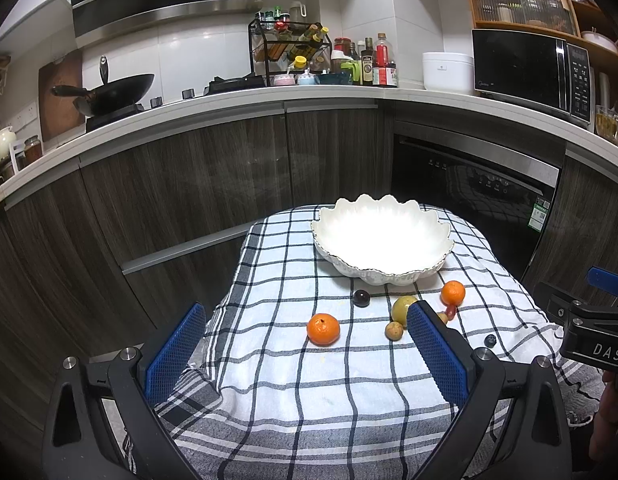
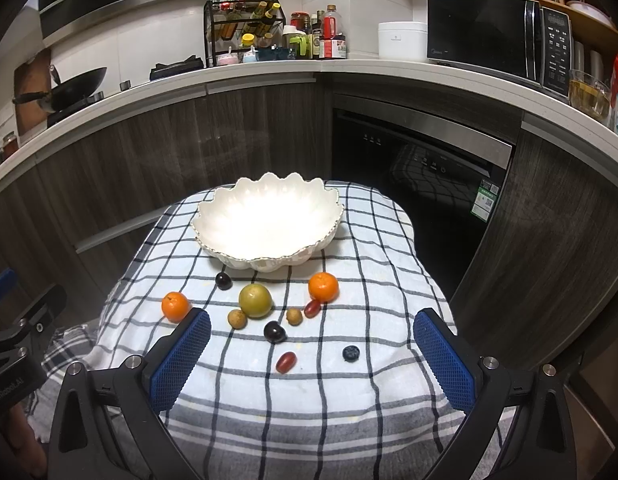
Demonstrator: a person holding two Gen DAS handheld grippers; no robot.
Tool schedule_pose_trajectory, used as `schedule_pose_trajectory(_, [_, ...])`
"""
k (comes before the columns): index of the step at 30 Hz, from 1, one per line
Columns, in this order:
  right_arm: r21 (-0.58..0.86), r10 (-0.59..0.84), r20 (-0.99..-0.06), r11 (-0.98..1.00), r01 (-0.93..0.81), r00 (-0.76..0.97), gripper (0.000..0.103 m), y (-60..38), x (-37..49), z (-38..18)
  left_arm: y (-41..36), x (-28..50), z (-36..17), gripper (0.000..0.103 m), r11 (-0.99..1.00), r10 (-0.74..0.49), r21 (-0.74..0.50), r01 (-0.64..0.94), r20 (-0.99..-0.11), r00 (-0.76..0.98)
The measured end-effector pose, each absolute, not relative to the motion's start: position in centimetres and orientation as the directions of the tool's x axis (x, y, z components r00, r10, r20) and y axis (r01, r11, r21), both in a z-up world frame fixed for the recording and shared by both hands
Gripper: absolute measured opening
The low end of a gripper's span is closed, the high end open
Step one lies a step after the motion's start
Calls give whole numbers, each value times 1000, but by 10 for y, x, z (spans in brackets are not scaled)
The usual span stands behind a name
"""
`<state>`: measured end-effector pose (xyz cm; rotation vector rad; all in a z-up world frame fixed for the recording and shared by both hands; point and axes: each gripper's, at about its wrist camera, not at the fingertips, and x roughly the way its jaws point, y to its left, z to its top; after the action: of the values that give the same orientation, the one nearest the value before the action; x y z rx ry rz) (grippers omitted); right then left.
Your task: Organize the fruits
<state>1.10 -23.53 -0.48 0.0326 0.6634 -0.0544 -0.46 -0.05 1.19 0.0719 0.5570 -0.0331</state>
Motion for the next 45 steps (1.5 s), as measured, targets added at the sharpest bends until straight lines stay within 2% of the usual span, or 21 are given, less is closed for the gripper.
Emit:
schedule_pose_trajectory(33, [20, -31, -609, 998, 54, 792, 103, -235, 10, -3, -5, -7, 16, 103, 996, -13, 65, 55, -522, 853])
schedule_pose_trajectory(45, [20, -31, -610, 998, 55, 792, 103, -236, 11, -4, -15, 0, 10, 103, 990, -18, 112, 90, -520, 854])
